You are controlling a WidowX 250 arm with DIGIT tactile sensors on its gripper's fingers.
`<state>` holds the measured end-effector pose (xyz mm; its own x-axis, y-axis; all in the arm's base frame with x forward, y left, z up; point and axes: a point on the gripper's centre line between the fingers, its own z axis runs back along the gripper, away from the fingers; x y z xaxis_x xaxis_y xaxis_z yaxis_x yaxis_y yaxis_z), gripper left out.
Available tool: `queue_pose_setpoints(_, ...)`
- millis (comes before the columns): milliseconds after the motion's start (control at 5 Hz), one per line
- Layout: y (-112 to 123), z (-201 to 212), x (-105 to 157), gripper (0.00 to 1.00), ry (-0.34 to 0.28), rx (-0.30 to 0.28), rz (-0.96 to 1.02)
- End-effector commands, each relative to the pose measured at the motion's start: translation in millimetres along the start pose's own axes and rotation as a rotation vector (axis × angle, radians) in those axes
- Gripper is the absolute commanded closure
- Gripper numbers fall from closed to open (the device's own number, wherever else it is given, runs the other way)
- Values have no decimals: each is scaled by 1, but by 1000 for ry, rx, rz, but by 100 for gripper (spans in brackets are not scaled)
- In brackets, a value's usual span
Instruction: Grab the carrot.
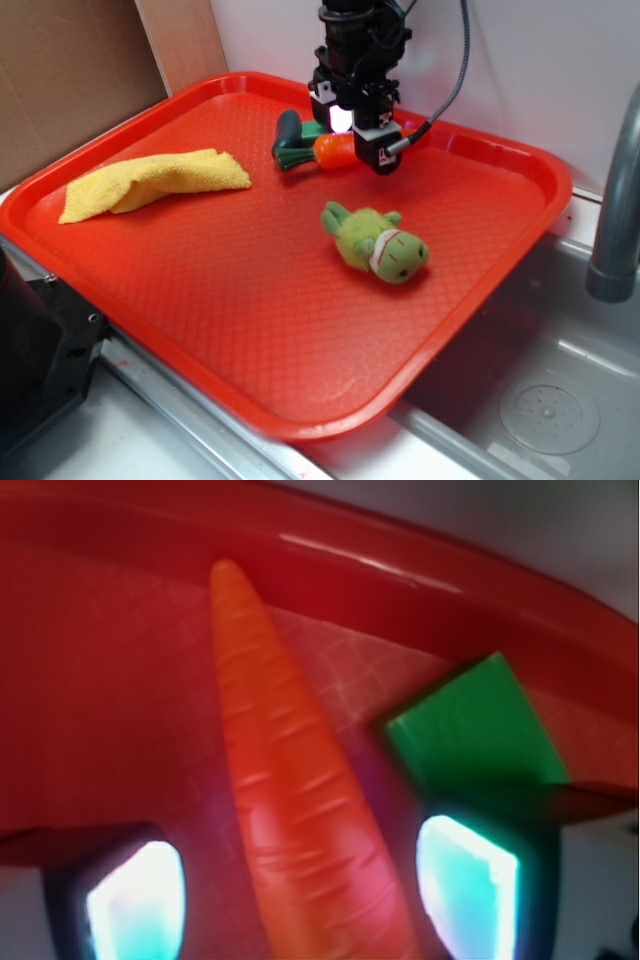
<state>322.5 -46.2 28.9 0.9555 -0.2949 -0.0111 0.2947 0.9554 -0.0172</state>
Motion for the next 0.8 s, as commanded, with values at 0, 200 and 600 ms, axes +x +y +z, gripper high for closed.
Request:
queue_pose_setpoints(0, -13, -7, -7, 100, 29, 31, -13)
queue_pose_setpoints(200, -18, -14, -12, 100, 45, 51, -3)
queue_pose_setpoints(600, -27, -8, -19, 100, 66, 59, -3)
